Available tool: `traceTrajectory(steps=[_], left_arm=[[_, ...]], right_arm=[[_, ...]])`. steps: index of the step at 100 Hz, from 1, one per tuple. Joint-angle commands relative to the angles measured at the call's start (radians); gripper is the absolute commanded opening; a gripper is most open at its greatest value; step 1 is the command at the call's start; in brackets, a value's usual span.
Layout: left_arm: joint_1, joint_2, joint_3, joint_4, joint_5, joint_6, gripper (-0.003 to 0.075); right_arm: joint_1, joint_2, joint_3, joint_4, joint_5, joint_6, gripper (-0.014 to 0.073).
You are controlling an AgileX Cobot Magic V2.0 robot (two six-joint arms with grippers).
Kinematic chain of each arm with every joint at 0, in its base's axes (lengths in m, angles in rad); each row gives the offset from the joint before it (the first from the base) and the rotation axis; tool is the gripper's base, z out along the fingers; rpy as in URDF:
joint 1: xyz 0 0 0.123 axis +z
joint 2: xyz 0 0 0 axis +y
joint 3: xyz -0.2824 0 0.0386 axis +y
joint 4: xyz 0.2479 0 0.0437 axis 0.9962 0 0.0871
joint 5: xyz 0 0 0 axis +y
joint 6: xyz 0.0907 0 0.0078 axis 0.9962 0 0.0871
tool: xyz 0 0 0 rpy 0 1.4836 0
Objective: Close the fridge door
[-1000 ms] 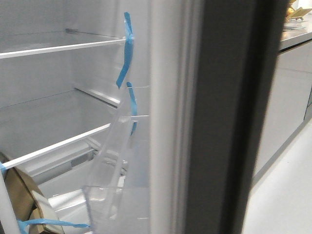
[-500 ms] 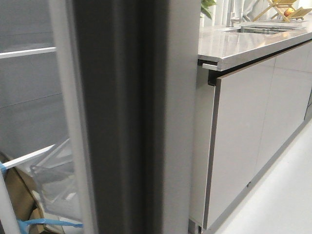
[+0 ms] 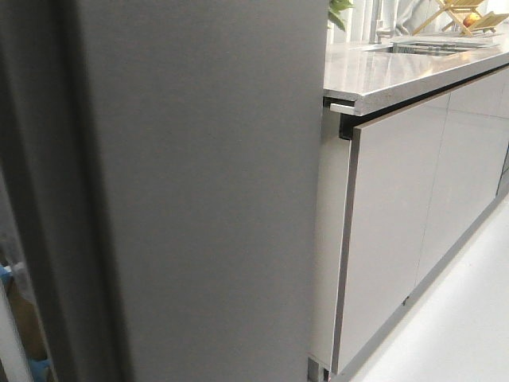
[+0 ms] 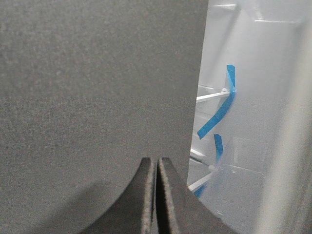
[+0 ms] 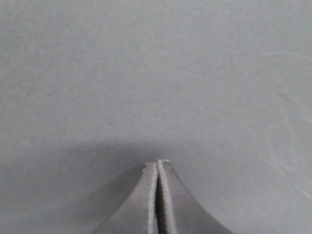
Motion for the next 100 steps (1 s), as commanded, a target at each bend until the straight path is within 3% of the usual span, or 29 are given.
traceTrajectory(steps=[1,57,100], left_arm=[[-0.008,0.019,0.028,-0.002,-0.077,-0.004,-0.0021],[-0.008,0.019,0.028,-0.002,-0.077,-0.004,-0.0021],[-0.008,0.019,0.028,-0.002,-0.077,-0.004,-0.0021]], right_arm=[[0.014,0.007,-0.073,0.001,-0.078,0.002,-0.0076],[0.051,0.271,-0.307,0.001,-0.084,0.002,-0.0076],[0.016,0.286,-0.317,-0.055,-0.069,-0.01,-0.0076]])
